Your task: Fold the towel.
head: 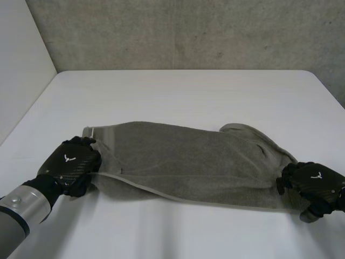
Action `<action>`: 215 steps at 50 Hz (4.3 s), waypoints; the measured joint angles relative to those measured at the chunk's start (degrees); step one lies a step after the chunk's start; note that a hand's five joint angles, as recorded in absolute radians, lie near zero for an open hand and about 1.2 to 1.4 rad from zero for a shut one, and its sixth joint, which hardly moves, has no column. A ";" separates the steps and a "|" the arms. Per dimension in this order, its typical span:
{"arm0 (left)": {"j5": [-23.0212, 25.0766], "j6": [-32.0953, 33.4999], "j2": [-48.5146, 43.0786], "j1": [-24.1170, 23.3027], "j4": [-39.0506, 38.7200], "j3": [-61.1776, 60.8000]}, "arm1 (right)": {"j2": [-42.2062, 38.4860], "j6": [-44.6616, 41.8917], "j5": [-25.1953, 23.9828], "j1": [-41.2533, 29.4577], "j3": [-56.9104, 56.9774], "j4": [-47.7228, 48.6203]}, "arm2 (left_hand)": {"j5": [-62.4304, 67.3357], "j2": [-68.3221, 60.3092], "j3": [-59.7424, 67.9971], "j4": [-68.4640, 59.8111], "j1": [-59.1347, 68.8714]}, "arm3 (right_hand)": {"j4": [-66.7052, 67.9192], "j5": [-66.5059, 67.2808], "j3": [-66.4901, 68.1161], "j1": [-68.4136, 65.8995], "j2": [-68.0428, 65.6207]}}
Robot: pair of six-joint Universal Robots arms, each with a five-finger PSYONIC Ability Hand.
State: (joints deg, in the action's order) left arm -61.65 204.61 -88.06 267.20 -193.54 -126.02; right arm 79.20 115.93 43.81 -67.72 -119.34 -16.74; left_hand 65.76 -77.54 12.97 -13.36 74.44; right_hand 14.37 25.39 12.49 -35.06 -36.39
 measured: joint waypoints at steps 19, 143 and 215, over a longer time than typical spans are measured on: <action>0.04 0.00 -0.18 -0.11 -0.08 0.05 | -4.86 -2.24 0.21 -0.68 0.40 4.47 | 0.00 0.00 0.00 0.00 0.00 | 0.00 -3.05 0.00 1.59 1.63; -9.76 -4.65 -11.81 -3.43 -0.11 8.86 | -2.18 17.77 6.51 -11.04 16.16 -0.24 | 0.55 0.28 0.00 0.00 0.24 | 0.00 41.63 0.00 -41.10 -39.92; -2.15 -16.03 14.02 3.05 0.43 20.63 | 21.35 53.44 9.21 -16.10 30.34 7.97 | 0.79 0.03 0.00 0.00 0.33 | 0.00 41.80 0.00 -41.24 -39.94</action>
State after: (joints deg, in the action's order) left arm -63.79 188.57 -74.04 270.24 -193.11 -105.39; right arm 100.55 169.36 53.02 -83.82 -88.99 -8.77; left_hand 66.55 -77.51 12.97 -13.36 74.77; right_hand 14.37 67.20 12.49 -76.30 -76.33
